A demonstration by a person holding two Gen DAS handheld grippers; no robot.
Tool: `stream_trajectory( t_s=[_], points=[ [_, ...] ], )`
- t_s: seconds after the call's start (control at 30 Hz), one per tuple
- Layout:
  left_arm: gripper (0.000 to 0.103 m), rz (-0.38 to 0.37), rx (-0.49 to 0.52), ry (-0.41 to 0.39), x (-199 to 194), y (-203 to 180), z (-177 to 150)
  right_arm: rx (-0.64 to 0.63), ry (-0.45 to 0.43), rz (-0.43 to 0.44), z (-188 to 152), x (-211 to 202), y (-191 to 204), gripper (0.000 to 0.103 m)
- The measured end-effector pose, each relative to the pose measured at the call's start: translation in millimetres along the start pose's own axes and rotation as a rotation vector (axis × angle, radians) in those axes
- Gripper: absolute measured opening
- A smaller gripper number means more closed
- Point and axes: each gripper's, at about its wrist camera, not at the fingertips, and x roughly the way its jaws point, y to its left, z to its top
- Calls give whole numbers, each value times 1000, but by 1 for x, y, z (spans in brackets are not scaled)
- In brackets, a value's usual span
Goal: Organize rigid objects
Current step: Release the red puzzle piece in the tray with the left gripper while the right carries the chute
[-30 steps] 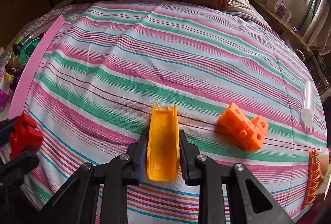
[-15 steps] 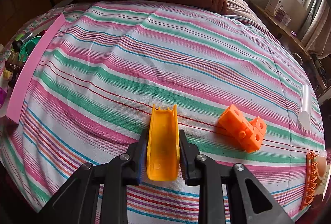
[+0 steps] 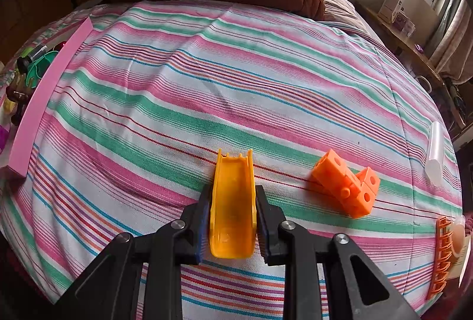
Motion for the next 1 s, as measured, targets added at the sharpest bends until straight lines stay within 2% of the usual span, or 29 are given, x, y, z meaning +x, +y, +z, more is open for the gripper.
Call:
stream_trajectory(
  t_s=[0.2, 0.27, 0.5, 0.67, 0.73, 0.83, 1.0],
  points=[
    [34, 59, 5, 36, 19, 4, 1, 3, 2, 5, 0, 0, 0, 26],
    [43, 61, 7, 35, 18, 6, -1, 2, 3, 5, 0, 0, 0, 26],
    [45, 103, 46, -44, -3, 5, -2, -1, 1, -2, 1, 0, 0, 26],
    [51, 132, 10, -106, -26, 22, 4, 17, 12, 10, 2, -1, -2, 26],
    [51, 150, -15, -129, -37, 32, 7, 25, 19, 49, 5, -5, 1, 26],
    [53, 180, -50, -161, -50, 50, 11, 26, -28, 116, 12, -25, 20, 26],
    [56, 228, -92, -171, -61, 69, 9, -83, -137, 267, 30, -65, 85, 26]
  ],
)
